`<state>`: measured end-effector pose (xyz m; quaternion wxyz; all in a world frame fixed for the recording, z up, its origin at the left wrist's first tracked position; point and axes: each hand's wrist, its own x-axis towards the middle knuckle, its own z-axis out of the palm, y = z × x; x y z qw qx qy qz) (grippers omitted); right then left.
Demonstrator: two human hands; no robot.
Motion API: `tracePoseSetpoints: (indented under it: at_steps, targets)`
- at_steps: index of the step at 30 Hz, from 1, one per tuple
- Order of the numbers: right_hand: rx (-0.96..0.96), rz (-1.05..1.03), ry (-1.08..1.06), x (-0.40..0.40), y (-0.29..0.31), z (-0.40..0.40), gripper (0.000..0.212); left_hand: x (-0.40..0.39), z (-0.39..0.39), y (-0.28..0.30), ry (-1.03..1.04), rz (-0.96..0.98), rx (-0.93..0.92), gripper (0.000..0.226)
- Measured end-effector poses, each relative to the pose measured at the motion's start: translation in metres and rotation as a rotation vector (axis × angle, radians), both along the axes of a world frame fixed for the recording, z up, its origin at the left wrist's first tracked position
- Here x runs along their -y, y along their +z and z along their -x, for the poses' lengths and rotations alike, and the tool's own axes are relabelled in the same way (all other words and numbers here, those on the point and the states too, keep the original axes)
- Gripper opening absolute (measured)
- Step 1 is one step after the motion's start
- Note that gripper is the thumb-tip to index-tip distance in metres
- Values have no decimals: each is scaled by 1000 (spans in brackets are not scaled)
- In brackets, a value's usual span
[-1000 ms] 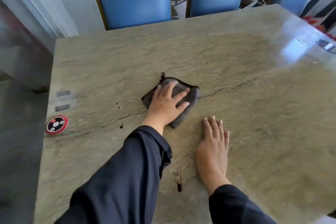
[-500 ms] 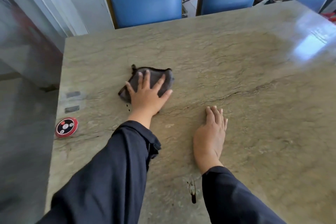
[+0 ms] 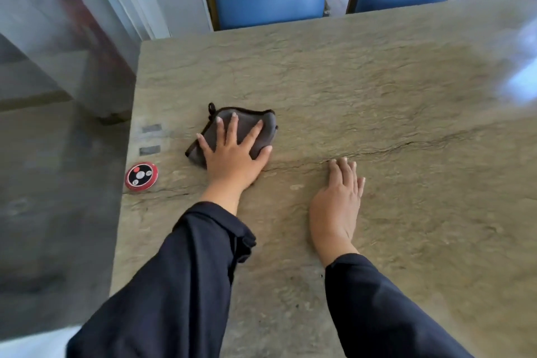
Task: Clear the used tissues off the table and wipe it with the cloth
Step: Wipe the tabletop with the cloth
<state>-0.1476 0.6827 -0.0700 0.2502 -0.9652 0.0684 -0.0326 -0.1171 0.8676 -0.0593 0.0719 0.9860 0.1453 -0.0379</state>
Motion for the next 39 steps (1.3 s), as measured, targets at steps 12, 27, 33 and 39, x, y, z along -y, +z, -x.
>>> tracePoseSetpoints:
  at_steps: [12,27,33,39]
  targets:
    - [-92,70,119,21,12,-2,60,59,117,-6,-34,-26,32,60]
    - [-17,78,318,63,4,16,52,75,137,-7,-36,-33,6,58]
    - [-77,180,249,98,18,43,47,62,150,-2,-48,11,17,48]
    - [-13,65,162,130,6,76,46,117,93,-4,61,63,9,49]
